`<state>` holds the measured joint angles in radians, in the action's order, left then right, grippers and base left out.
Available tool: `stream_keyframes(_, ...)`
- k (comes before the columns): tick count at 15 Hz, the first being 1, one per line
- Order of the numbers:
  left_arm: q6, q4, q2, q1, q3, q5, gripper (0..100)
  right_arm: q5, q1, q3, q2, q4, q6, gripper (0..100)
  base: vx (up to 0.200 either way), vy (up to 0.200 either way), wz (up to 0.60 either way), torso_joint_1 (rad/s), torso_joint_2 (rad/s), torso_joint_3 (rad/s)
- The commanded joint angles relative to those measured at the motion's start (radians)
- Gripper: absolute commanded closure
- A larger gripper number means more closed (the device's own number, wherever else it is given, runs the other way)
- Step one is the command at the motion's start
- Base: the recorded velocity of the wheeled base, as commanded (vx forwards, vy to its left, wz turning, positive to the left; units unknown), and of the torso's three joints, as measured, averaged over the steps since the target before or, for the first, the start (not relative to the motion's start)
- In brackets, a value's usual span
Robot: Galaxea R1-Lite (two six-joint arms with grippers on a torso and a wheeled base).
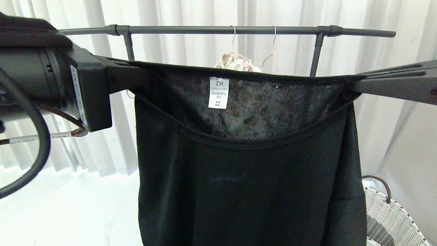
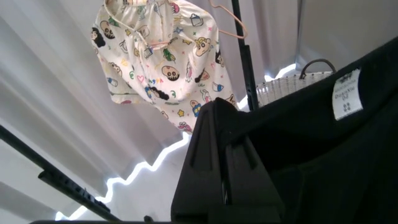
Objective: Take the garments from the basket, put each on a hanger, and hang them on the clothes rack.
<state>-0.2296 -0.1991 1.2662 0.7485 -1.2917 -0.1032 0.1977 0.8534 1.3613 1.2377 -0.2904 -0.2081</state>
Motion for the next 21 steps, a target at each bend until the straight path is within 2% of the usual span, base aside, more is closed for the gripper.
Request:
stream_keyframes(1, -0.001, 0.000, -0.001, -0.003, 0.002, 0.000, 100, -0.003, -0.005, 0.002, -0.003, 0.001, -0.001, 100, 0.000, 0.000, 0.00, 0.000, 0.00, 0.000)
stream_keyframes(5, 0.001, 0.000, 0.002, -0.005, 0.003, -0.001, 100, -0.027, -0.005, -0.002, -0.006, -0.004, -0.001, 100, 0.000, 0.000, 0.00, 0.000, 0.00, 0.000)
stream_keyframes(6, 0.001, 0.000, 0.002, -0.005, 0.003, -0.001, 100, -0.038, -0.005, -0.004, -0.006, -0.004, -0.001, 0, 0.000, 0.000, 0.00, 0.000, 0.00, 0.000)
stream_keyframes(8, 0.001, 0.000, 0.002, -0.015, 0.003, -0.001, 100, -0.040, -0.005, -0.005, -0.007, -0.003, -0.002, 0, 0.000, 0.000, 0.00, 0.000, 0.00, 0.000)
stream_keyframes(11, -0.002, 0.000, 0.009, -0.086, 0.006, 0.000, 100, -0.040, -0.011, -0.019, -0.030, 0.001, -0.019, 0, 0.000, 0.000, 0.00, 0.000, 0.00, 0.000)
stream_keyframes(15, -0.011, -0.002, -0.001, -0.132, 0.006, -0.003, 100, -0.043, -0.108, -0.039, -0.053, -0.004, -0.017, 0, 0.000, 0.000, 0.00, 0.000, 0.00, 0.000)
stream_keyframes(16, -0.011, -0.002, 0.002, -0.135, 0.009, -0.041, 100, -0.093, -0.166, -0.054, -0.050, -0.010, -0.022, 0, 0.000, 0.000, 0.00, 0.000, 0.00, 0.000)
stream_keyframes(18, -0.017, -0.002, -0.002, -0.153, 0.048, -0.125, 100, -0.234, -0.215, -0.059, -0.040, -0.050, -0.024, 0, 0.000, 0.000, 0.00, 0.000, 0.00, 0.000)
stream_keyframes(19, -0.031, -0.002, -0.018, -0.190, 0.089, -0.179, 100, -0.342, -0.249, -0.062, -0.038, -0.098, -0.024, 0, 0.000, 0.000, 0.00, 0.000, 0.00, 0.000)
stream_keyframes(20, -0.057, -0.002, -0.057, -0.250, 0.153, -0.197, 100, -0.428, -0.290, -0.079, -0.043, -0.145, -0.022, 0, 0.000, 0.000, 0.00, 0.000, 0.00, 0.000)
stream_keyframes(21, -0.070, -0.002, -0.090, -0.308, 0.204, -0.196, 100, -0.452, -0.332, -0.108, -0.050, -0.148, -0.022, 0, 0.000, 0.000, 0.00, 0.000, 0.00, 0.000)
